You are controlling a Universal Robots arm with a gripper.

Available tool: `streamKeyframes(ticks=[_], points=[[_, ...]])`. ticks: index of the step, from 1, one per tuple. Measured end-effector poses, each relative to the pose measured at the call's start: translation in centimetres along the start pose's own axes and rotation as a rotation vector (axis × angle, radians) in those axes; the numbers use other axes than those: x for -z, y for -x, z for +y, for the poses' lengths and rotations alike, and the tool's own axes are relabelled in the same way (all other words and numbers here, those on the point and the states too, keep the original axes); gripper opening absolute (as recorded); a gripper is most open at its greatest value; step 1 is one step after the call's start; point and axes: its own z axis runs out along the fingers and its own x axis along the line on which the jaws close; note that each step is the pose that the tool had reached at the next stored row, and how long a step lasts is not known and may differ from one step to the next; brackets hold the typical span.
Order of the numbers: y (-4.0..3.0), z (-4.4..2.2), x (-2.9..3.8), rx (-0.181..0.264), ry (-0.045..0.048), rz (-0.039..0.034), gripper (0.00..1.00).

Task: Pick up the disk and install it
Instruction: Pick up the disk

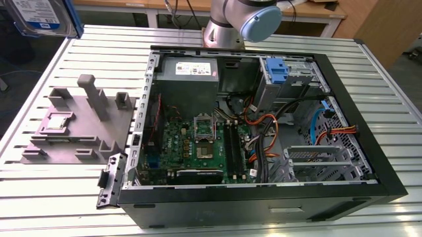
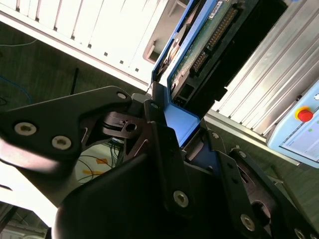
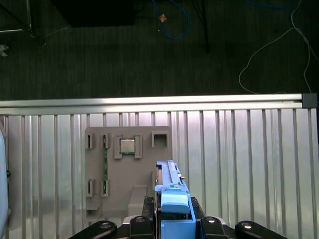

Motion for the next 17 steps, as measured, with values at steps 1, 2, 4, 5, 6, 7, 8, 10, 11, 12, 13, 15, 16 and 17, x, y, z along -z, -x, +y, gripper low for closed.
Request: streamKeyframes(ticks=[1, 2, 4, 5, 6, 7, 8, 10, 11, 12, 13, 15, 16, 17], points=[[0.0, -0.02, 0.0, 0.0, 0.0, 0.0, 0.37], [0.0, -0.05, 0.0, 0.0, 0.0, 0.0, 0.37], [0.01, -0.1, 0.01, 0.0, 0.0001, 0.0, 0.37], [0.01, -0.12, 0.0, 0.0, 0.0001, 0.0, 0.37], [0.01, -0.16, 0.0, 0.0, 0.0001, 0.0, 0.37], [0.01, -0.2, 0.01, 0.0, 0.0001, 0.0, 0.37], [0.01, -0.25, 0.01, 0.0, 0.0001, 0.0, 0.37], [0.01, -0.36, 0.01, 0.0, 0.0, 0.0, 0.37], [0.01, -0.44, 0.01, 0.0, 0.0, 0.0, 0.37], [0.02, -0.52, 0.01, 0.0, 0.0, 0.0, 0.37], [0.03, -0.59, 0.01, 0.0, 0.0001, 0.0, 0.37], [0.03, -0.67, 0.01, 0.0, 0.0, 0.0, 0.37], [0.03, -0.68, 0.01, 0.0, 0.0, 0.0, 0.37], [0.01, -0.7, 0.01, 0.0, 0.0, 0.0, 0.37]])
